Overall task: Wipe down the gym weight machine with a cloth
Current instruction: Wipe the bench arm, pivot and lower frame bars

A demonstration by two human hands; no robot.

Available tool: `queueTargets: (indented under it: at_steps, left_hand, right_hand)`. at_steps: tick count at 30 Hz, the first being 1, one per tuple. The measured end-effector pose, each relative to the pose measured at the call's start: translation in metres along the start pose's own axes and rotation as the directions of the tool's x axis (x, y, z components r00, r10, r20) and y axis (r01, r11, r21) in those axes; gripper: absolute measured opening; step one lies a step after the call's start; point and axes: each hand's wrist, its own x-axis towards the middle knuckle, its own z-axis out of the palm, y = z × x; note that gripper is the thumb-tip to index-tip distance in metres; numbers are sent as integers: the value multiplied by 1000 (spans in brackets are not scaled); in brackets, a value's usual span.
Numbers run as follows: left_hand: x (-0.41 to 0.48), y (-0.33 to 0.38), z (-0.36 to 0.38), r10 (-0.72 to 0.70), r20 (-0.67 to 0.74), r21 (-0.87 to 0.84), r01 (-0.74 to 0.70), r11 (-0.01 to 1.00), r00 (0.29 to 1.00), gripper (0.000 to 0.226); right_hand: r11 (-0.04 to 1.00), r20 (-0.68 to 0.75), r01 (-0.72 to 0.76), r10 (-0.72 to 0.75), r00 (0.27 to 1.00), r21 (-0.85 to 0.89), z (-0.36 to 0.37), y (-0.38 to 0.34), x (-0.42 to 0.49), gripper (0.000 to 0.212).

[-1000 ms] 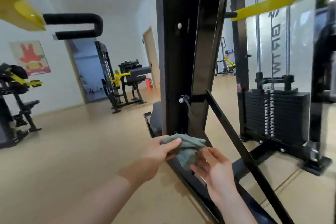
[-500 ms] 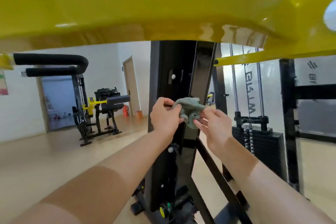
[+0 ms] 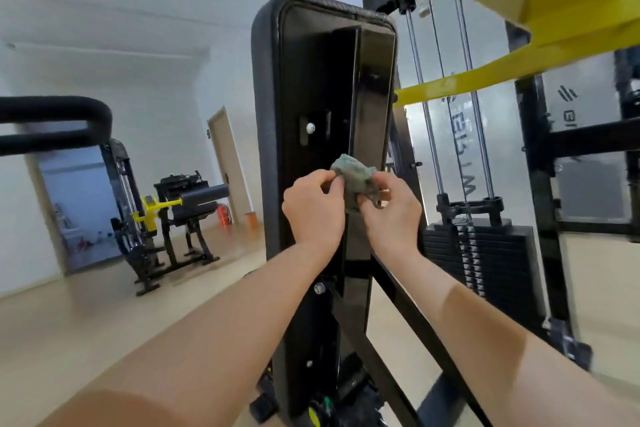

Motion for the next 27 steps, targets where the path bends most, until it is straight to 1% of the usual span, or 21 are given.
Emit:
queueTargets:
  at_steps: [3, 6, 10, 13, 15, 17, 19, 21, 23, 25, 27]
  left_hand:
    - [-24, -20, 3, -44, 58, 38, 42, 998, 997, 17]
    - [-45, -36, 6, -82, 117, 72, 74, 995, 990, 17]
    - [-66, -57, 7, -158, 204, 168, 124, 978, 966, 14]
    - [-80, -70, 6, -261, 281, 236, 197, 952, 924, 11]
    - [-82, -74, 7, -282, 290, 242, 215, 946, 915, 12]
    - [-79, -74, 8, -284, 281, 228, 224, 948, 916, 12]
    - [-74, -73, 9, -267, 237, 186, 226, 956, 934, 14]
    - [-69, -70, 10, -213, 178, 113, 195, 974, 961, 17]
    - [-64, -61, 11, -157, 129, 22, 156, 988, 979, 16]
    - [-59, -51, 11, -130, 119, -45, 136, 990, 984, 16]
    - [-56, -47, 10, -167, 140, -113, 184, 977, 976, 22]
  right_hand:
    - [999, 36, -47, 47, 998, 1, 1, 17, -20, 45]
    - [994, 118, -106, 109, 987, -36, 1, 34, -41, 47]
    - [971, 234, -230, 239, 942, -69, 5, 52, -65, 46]
    - [931, 297, -333, 363, 883, -149, 8, 67, -80, 37]
    - [907, 307, -375, 417, 855, -190, 9, 72, -85, 32]
    - [897, 287, -414, 442, 850, -156, 10, 70, -83, 31]
    - [907, 242, -408, 422, 874, -107, 10, 61, -75, 30]
    - [938, 187, -339, 346, 919, -73, 8, 49, -64, 30]
    - [968, 143, -252, 252, 957, -24, 6, 36, -53, 32]
    - [987, 103, -159, 155, 983, 29, 7, 26, -50, 37]
    - [995, 69, -93, 90, 994, 35, 12, 21, -54, 43]
